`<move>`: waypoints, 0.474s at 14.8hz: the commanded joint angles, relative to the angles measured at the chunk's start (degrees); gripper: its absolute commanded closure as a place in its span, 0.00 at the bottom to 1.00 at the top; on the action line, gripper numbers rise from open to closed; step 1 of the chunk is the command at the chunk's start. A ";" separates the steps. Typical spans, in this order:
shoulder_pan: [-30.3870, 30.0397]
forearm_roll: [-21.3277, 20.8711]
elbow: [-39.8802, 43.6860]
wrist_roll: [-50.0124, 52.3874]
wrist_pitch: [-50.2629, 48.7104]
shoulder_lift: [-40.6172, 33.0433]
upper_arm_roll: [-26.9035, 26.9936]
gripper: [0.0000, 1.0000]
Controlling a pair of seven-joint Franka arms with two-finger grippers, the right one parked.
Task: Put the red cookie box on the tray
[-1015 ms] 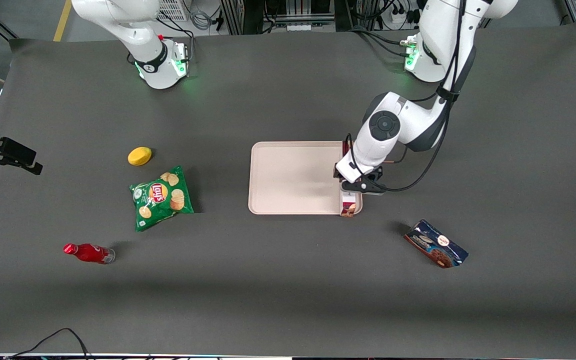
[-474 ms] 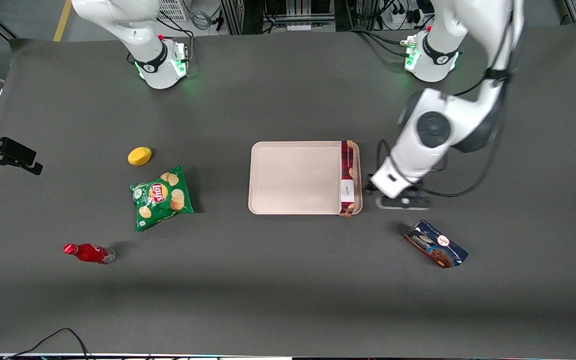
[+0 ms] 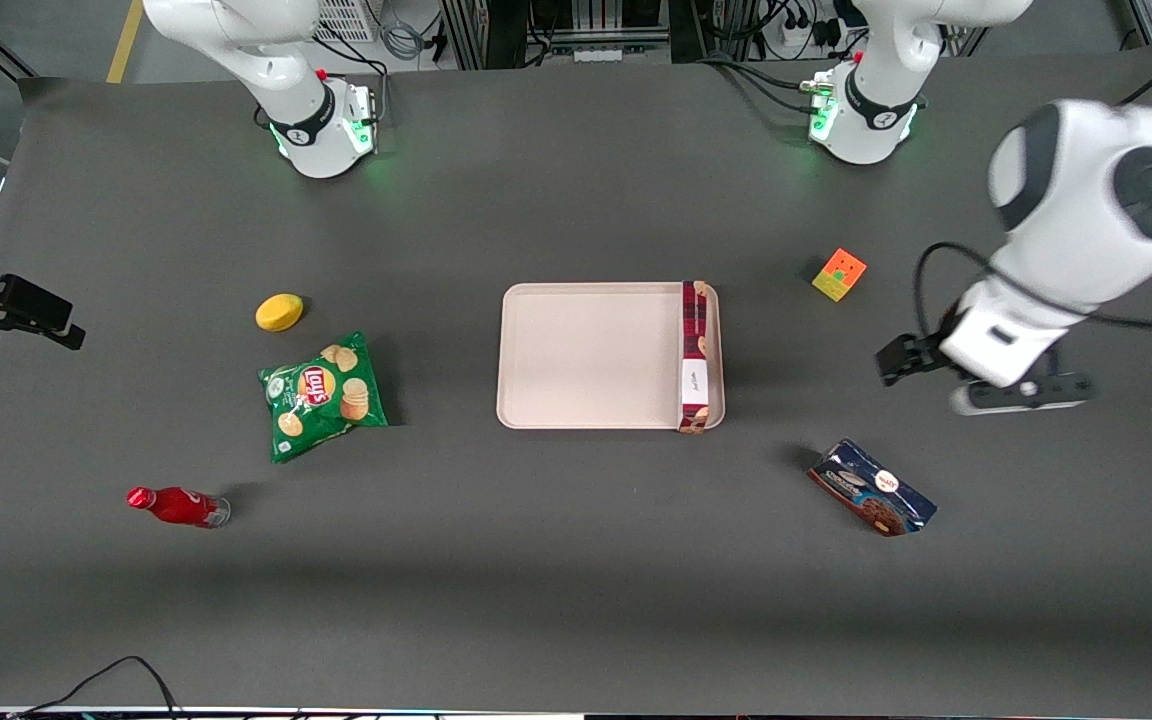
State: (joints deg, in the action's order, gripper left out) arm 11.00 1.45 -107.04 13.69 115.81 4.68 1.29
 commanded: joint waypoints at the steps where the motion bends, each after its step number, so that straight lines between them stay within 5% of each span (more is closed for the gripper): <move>1: -5.36 0.13 1.57 -6.48 -7.34 -6.07 -0.76 0.00; 7: -7.13 -0.75 8.05 -6.57 -22.09 -12.24 -1.11 0.00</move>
State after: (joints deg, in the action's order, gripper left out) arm 4.36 1.45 -103.46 7.61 100.77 -6.34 1.18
